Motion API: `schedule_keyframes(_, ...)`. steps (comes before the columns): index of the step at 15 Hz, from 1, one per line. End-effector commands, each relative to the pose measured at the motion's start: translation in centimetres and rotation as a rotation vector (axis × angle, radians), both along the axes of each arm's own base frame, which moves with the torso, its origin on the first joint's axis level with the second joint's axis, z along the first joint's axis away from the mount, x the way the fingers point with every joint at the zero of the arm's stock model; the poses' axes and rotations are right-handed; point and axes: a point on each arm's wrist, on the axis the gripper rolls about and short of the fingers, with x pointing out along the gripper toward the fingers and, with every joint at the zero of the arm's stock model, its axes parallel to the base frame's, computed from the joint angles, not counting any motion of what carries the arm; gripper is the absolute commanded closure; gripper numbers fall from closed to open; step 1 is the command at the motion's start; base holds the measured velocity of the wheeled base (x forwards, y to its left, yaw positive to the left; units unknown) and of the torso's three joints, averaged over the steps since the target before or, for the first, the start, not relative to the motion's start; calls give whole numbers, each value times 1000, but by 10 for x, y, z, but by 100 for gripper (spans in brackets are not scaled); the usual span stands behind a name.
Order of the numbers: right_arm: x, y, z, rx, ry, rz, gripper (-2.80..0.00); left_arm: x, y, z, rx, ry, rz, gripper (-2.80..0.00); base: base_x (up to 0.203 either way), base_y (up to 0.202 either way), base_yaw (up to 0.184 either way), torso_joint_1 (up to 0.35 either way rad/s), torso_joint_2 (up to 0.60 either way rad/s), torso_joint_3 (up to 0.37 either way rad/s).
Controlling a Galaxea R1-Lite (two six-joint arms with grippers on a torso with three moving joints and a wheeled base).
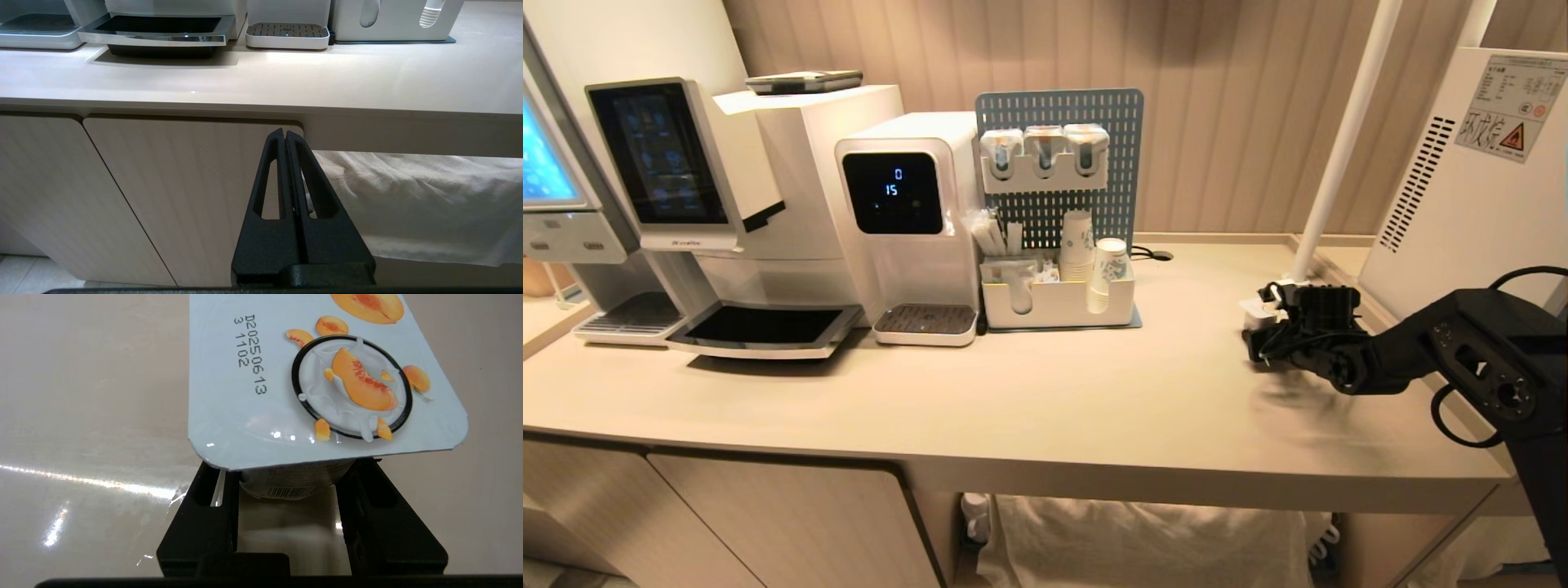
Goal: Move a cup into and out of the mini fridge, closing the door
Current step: Place the yoghurt on the table
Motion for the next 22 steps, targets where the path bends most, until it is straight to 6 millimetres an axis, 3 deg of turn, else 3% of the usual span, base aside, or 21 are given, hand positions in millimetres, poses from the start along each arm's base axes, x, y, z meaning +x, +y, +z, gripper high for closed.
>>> schedule_keyframes(1, 13, -2, -9, -2, 20, -5, 0, 0, 0, 0, -1, -3, -1, 0, 0, 0, 0, 0, 0, 0)
schedule_keyframes(4, 33, -9, -2, -4, 16, -18, 0, 0, 0, 0, -2, -3, -1, 0, 0, 0, 0, 0, 0, 0)
schedule_keyframes(5, 36, -15, -11, -5, 58, -21, 0, 0, 0, 0, -2, -2, -1, 0, 0, 0, 0, 0, 0, 0)
schedule_keyframes(9, 36, -18, -35, -25, 85, -17, 0, 0, 0, 0, -2, -4, -1, 0, 0, 0, 0, 0, 0, 0)
schedule_keyframes(14, 36, -18, -32, -21, 86, -22, 0, 0, 0, 1, -2, -8, -1, 0, 0, 0, 0, 0, 0, 0)
schedule_keyframes(19, 32, -18, -45, -17, 134, -24, 0, 0, 0, 0, -2, -8, -1, 0, 0, 0, 0, 0, 0, 0)
schedule_keyframes(20, 32, -18, -44, -21, 132, -21, -280, 0, 0, 1, -2, -8, -1, 0, 0, 0, 0, 0, 0, 0)
schedule_keyframes(22, 31, -18, -41, -18, 132, -22, -280, 0, 0, 1, -2, -9, -1, 0, 0, 0, 0, 0, 0, 0)
